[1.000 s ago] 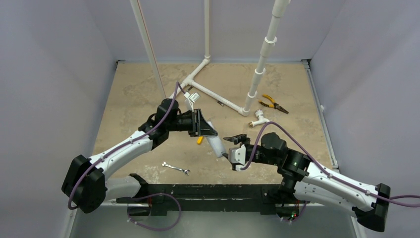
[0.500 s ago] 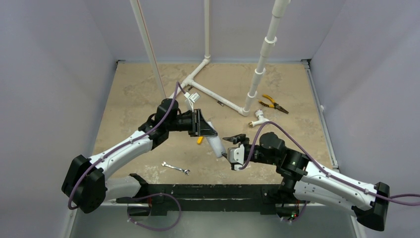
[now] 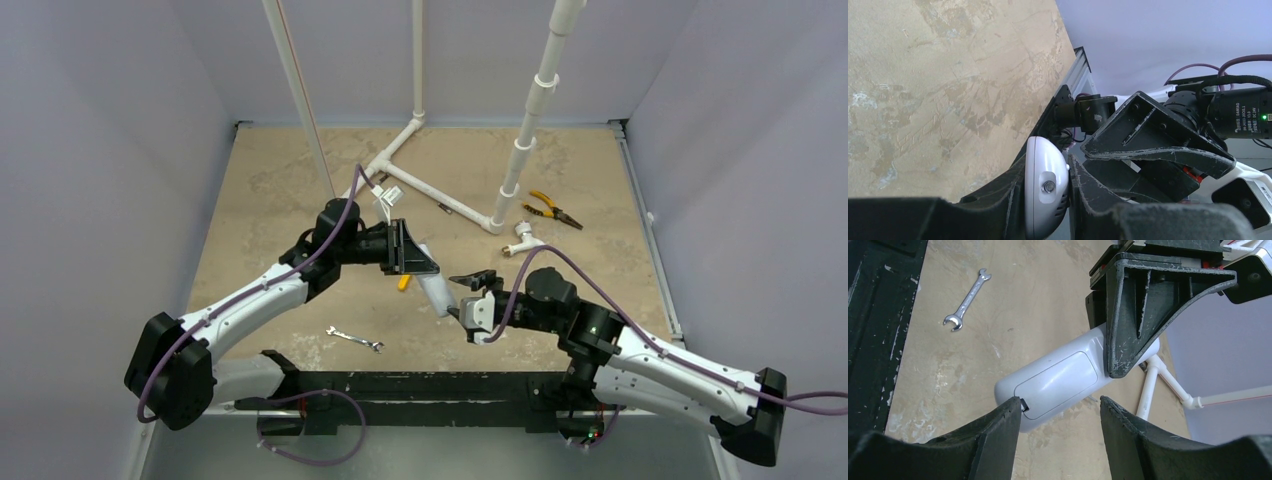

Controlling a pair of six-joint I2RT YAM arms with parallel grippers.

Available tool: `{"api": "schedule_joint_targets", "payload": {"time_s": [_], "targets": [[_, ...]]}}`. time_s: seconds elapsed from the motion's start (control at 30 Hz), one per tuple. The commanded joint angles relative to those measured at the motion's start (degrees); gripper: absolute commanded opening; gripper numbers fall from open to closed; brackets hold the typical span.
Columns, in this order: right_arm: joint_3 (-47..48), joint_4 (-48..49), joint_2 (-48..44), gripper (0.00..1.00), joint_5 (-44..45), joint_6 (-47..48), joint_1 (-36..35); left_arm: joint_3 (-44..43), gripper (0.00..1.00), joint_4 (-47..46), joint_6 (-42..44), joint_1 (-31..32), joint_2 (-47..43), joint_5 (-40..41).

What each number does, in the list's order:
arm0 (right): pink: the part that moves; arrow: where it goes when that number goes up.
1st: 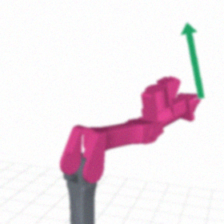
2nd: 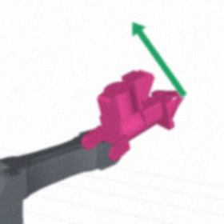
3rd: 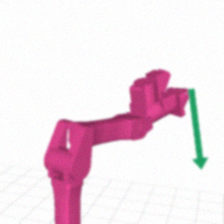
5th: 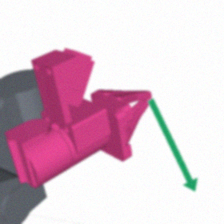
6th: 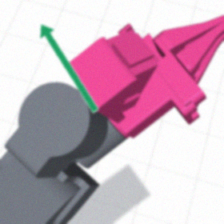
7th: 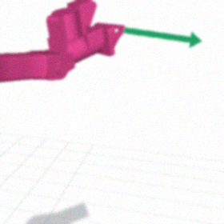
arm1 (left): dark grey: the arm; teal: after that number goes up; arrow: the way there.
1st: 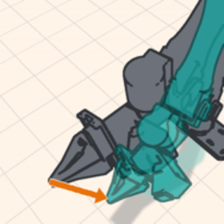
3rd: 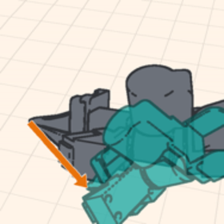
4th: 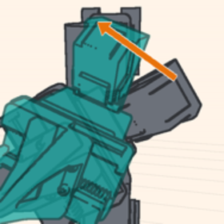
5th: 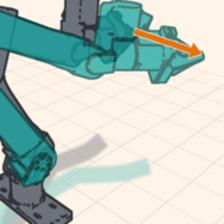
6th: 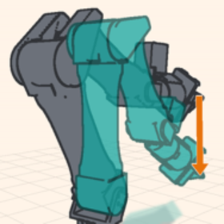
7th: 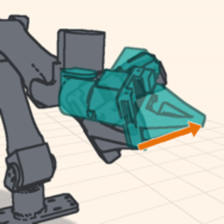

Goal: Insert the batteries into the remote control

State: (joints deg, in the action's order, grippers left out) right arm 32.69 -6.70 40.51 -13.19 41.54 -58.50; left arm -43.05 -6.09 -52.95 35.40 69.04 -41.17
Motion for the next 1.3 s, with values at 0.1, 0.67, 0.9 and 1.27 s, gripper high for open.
{"api": "schedule_joint_targets", "payload": {"time_s": [0.1,0.67,0.9,1.27], "targets": [[0.0,4.3,-2.4,0.56,1.4,0.1,-0.2,-1.1,0.00,-2.9,-0.2,0.4,-0.4,-1.3],[0.1,1.7,-3.0,0.56,2.2,0.5,-0.2,-1.2,0.00,-3.4,-1.5,0.4,0.9,-1.5],[0.4,-0.1,-3.5,0.57,3.0,0.5,-0.2,-1.2,0.00,-4.8,-2.6,0.4,1.8,-2.4],[0.5,-1.7,-4.2,0.57,3.8,0.6,-0.2,-1.4,0.00,-5.8,-3.1,0.5,3.0,-2.9]]}}
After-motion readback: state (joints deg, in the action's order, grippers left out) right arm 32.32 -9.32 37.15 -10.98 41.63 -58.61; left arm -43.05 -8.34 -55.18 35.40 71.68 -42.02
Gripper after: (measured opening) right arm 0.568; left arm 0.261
